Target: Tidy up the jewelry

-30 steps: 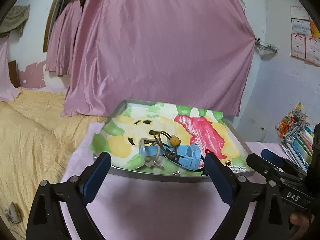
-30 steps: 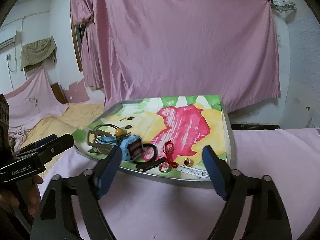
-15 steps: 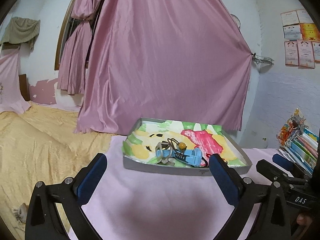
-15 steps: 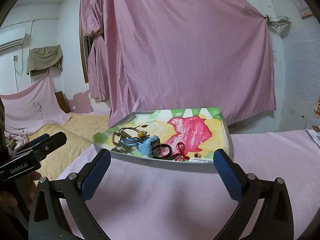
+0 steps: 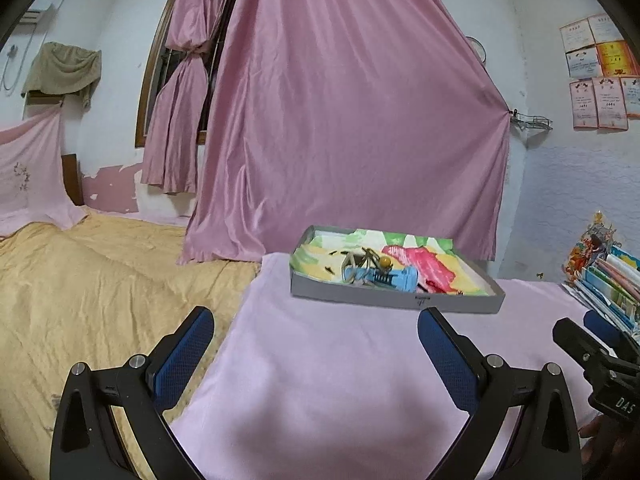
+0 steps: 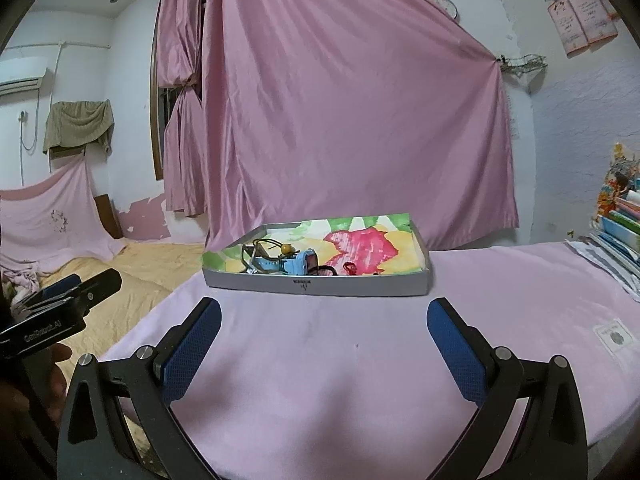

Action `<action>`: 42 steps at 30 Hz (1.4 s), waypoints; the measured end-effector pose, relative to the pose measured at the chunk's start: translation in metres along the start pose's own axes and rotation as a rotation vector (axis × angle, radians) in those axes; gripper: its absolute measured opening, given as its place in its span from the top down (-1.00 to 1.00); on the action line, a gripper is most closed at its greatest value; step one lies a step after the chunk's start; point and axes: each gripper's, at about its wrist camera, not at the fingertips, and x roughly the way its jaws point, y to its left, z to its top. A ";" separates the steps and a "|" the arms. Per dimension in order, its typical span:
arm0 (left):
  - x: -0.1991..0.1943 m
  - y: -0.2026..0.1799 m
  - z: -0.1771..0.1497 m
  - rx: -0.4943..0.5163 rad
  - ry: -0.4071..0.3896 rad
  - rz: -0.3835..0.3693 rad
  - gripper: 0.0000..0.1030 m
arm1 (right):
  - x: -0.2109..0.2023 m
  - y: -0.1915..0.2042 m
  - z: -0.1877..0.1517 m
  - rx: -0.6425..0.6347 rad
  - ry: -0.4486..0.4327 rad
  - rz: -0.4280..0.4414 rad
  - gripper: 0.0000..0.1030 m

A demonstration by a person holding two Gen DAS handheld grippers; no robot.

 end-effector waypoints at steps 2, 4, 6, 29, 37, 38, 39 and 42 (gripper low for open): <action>-0.003 0.001 -0.005 0.001 0.003 0.003 -0.99 | -0.005 -0.001 -0.002 -0.001 0.001 -0.001 -0.97; -0.006 0.001 -0.009 0.002 0.001 0.003 -0.99 | -0.010 -0.002 -0.003 0.007 0.000 -0.003 -0.97; -0.007 0.002 -0.012 0.008 0.002 0.001 -0.99 | -0.015 -0.002 -0.004 0.003 -0.008 -0.009 -0.97; -0.017 -0.002 -0.018 0.044 -0.019 0.004 -0.99 | -0.025 0.001 -0.003 0.010 -0.012 -0.026 -0.97; -0.016 -0.003 -0.017 0.043 -0.018 0.005 -0.99 | -0.024 0.002 -0.002 0.009 -0.009 -0.028 -0.97; -0.016 -0.003 -0.017 0.043 -0.018 0.005 -0.99 | -0.024 0.002 -0.002 0.009 -0.009 -0.027 -0.97; -0.016 -0.003 -0.017 0.043 -0.018 0.005 -0.99 | -0.024 0.002 -0.002 0.010 -0.010 -0.027 -0.97; -0.016 -0.003 -0.017 0.043 -0.017 0.005 -0.99 | -0.024 0.001 -0.002 0.010 -0.010 -0.027 -0.97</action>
